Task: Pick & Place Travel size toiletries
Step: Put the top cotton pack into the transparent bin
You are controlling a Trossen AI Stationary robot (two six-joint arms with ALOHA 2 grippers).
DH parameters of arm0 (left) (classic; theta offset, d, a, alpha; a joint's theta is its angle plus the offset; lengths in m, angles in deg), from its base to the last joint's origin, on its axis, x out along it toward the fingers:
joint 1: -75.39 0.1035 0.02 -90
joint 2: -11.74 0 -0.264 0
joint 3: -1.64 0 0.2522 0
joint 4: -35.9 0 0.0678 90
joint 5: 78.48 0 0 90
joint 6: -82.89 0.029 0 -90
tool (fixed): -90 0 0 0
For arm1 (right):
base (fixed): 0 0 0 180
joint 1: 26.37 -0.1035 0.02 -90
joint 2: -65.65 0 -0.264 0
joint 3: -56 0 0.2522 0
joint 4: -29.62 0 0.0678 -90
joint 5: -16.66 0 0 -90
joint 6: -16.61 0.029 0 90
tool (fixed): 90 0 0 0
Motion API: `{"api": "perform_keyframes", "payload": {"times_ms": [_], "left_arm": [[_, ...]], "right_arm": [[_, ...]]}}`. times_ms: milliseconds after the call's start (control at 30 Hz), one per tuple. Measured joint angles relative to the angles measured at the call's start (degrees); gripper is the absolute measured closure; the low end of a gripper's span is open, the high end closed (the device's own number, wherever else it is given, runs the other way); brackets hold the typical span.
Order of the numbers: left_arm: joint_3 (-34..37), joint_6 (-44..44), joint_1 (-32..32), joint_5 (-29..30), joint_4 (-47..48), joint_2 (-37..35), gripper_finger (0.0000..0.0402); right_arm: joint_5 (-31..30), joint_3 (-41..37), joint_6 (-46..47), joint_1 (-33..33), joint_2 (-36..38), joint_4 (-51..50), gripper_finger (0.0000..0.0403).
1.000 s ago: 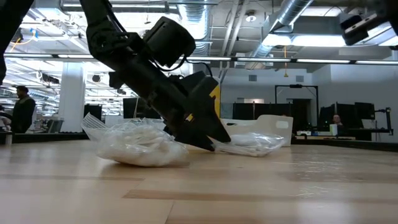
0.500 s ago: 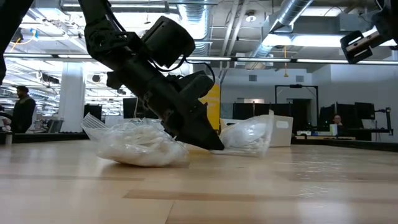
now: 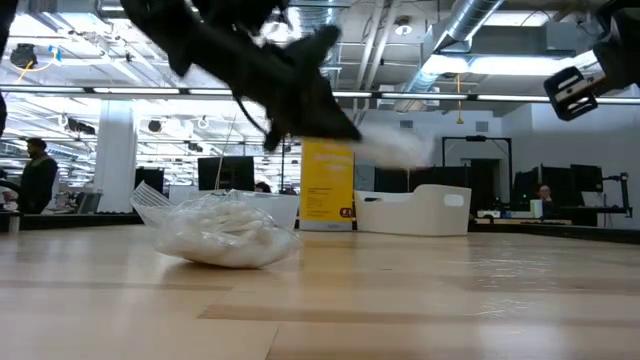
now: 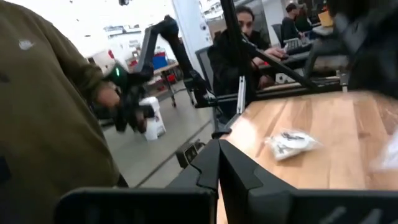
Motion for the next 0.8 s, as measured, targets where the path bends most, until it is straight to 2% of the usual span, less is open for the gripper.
{"api": "perform_keyframes", "payload": {"times_ms": [200,367,533,633,800], "left_arm": [[0.02,5.83,3.08,7.56,8.15,-12.25,0.0401],[-0.03,10.34,9.26,13.83,17.98,-21.2,0.0401],[1.32,11.4,18.51,13.93,27.97,-24.79,0.0401],[3.88,10.95,23.99,13.18,29.49,-25.73,0.0401],[6.4,10.04,30.35,5.52,29.07,-25.85,0.0399]], "right_arm": [[0.06,0.0,-2.82,-0.04,-1.61,-0.1,0.0403],[0.13,0.0,-2.82,0.07,-3.94,-0.09,0.0403],[0.14,0.0,-1.51,0.09,-4.69,-0.09,0.0403],[0.13,0.0,-1.33,0.04,-4.56,-0.09,0.0403],[0.15,-0.02,-1.35,0.0,-4.52,-0.09,0.0403]]}}
